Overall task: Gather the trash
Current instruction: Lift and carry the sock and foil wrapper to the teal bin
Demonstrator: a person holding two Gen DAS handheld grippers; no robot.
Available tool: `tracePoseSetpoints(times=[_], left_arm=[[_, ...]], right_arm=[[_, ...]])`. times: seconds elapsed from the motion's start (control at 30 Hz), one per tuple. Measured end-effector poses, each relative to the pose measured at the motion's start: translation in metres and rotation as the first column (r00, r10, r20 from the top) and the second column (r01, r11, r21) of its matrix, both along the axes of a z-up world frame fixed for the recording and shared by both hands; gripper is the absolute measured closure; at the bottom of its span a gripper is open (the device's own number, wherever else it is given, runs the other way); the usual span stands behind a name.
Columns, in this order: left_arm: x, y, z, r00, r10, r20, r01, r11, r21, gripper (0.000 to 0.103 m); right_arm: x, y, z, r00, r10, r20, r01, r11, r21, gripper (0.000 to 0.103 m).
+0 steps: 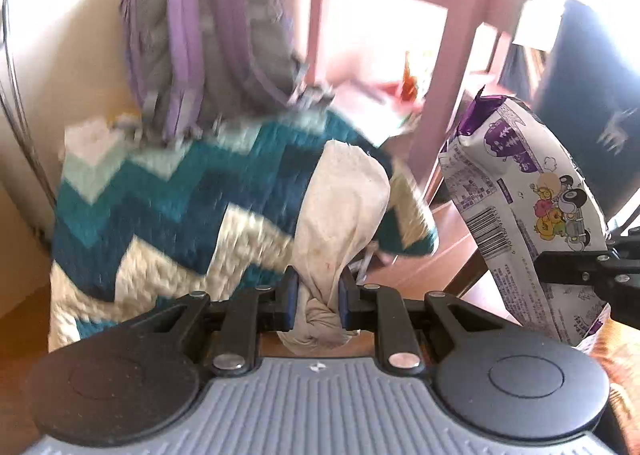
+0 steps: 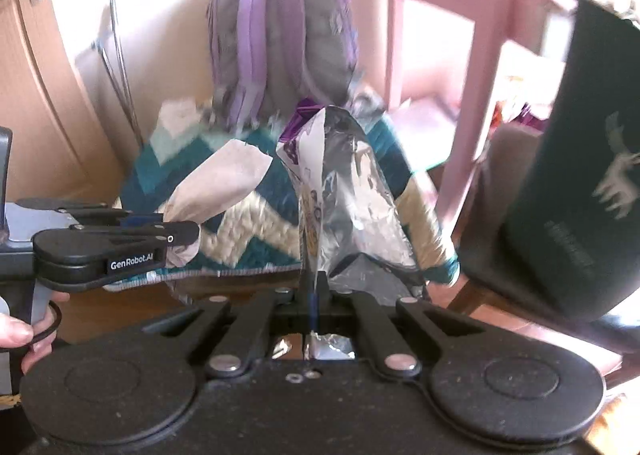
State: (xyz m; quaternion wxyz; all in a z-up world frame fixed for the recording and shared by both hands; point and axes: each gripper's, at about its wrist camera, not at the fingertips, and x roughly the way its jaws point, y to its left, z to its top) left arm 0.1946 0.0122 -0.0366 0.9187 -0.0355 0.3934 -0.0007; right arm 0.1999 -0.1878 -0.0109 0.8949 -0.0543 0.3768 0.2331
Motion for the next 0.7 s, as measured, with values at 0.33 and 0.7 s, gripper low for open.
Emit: tracePoseSetpoints(times=[0.33, 0.7], left_arm=[[0.004, -0.067, 0.11, 0.972, -0.137, 0.191, 0.134, 0.991, 0.028, 0.084], [0.05, -0.161, 0.209, 0.913, -0.265, 0.311, 0.275, 0.961, 0.012, 0.084]], right_arm=[[-0.004, -0.082, 0.099, 0.961, -0.158, 0.228, 0.135, 0.984, 0.114, 0.103], [0.029, -0.167, 0.178, 0.876, -0.311, 0.369, 0.28, 0.95, 0.136, 0.103]])
